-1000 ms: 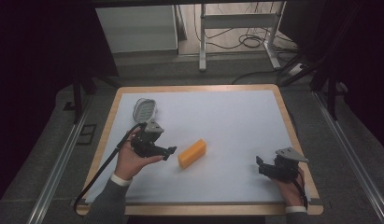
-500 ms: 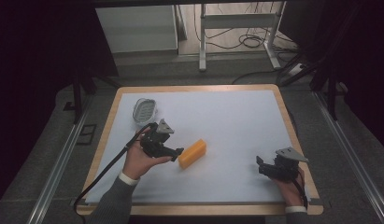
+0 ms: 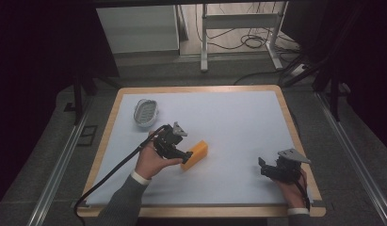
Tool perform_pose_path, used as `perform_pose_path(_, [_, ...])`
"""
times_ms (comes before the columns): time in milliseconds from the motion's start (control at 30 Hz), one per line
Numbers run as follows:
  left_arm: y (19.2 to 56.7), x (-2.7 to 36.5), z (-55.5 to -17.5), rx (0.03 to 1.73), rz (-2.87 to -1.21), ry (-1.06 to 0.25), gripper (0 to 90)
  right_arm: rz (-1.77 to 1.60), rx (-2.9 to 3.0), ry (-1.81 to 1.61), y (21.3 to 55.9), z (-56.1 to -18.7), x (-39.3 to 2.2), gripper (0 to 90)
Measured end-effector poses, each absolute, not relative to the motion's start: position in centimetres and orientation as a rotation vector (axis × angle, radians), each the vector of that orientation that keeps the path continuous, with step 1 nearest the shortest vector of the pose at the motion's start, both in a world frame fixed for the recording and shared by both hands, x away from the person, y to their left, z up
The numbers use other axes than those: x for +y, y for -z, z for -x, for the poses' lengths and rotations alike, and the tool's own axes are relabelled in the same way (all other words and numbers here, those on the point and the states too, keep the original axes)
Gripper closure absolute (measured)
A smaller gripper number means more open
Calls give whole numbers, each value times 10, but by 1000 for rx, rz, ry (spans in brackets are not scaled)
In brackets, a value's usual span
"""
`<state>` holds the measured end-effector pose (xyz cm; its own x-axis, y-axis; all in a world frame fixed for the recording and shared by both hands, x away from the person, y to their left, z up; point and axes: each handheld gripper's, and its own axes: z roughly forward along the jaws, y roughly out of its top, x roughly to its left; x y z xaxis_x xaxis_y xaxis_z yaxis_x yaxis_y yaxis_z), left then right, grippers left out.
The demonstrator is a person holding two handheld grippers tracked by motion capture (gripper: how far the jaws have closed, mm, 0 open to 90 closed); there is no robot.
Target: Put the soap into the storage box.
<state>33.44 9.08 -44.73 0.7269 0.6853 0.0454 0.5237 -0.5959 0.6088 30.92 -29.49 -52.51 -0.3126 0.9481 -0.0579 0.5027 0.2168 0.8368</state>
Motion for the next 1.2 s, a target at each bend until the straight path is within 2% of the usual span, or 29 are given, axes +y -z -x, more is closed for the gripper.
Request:
perform_pose_path(200, [456, 82, -339, 897, -2355, -300, 201, -1343, 1909, -987, 525, -309, -295, 80])
perform_pose_path(833, [494, 62, -358, 973, -2410, -239, 215, -1342, 1901, -968, 525, -309, -294, 79])
perform_pose_path(1033, [502, 57, -360, 985, -2412, -237, 254, -1329, 1905, -946, 526, -309, -292, 79])
perform_pose_path(1200, [504, 56, -362, 987, -2402, -231, 327, -1333, 1905, -944, 526, -309, -293, 79])
